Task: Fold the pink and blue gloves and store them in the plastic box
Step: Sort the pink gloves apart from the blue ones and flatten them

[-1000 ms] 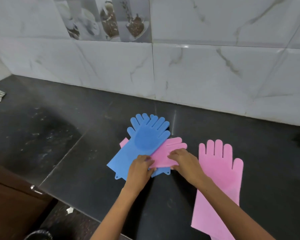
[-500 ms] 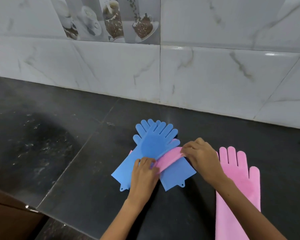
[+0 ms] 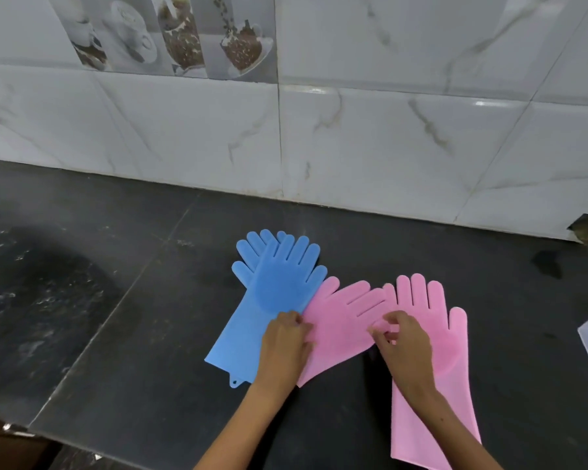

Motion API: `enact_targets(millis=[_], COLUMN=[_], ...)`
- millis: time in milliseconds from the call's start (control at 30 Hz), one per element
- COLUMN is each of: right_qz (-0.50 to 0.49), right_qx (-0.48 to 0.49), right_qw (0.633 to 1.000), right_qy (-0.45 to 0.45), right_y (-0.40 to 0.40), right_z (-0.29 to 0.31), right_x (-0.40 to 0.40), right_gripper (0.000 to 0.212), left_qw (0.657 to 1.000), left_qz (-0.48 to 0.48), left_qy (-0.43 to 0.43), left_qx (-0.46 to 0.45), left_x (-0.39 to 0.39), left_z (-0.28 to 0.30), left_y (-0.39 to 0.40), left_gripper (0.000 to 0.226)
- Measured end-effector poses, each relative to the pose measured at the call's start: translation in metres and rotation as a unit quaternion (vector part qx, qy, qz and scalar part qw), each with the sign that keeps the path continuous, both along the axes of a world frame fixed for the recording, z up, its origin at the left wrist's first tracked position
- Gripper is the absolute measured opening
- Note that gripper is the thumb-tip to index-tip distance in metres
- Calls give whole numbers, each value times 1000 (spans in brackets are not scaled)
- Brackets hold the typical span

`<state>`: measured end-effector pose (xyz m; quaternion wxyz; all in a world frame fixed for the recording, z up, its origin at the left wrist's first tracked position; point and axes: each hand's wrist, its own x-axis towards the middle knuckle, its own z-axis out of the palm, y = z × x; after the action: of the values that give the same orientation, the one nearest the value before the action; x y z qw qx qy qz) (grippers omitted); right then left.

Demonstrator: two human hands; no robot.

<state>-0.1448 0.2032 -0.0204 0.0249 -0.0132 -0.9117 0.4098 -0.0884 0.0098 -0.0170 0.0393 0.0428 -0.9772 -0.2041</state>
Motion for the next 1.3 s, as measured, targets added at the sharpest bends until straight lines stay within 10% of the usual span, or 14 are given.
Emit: enact_targets(millis=[433, 667, 833, 1067, 1300], right_qz=[40, 121, 32, 3, -9], right_qx=[-181, -244, -224, -111, -61], right_qw=[978, 957, 973, 991, 995], right_qy=[97, 99, 37, -71, -81], right_y=[-67, -65, -33, -13, -2], right_z=[43, 86, 67, 29, 14], right_x=[-41, -45, -31, -13, 4], right_gripper=[30, 33, 33, 25, 26], left_qw=[989, 968, 991, 994, 999], left_qz=[145, 32, -52, -22, -31], left_qy=[-11, -7, -105, -14, 11], left_qx=[15, 250, 70, -106, -23], left_x=[-16, -60, -79, -87, -97], left_z=[10, 35, 21, -2, 1], left_y=[-60, -58, -37, -5, -4], left_gripper=[17, 37, 33, 28, 16])
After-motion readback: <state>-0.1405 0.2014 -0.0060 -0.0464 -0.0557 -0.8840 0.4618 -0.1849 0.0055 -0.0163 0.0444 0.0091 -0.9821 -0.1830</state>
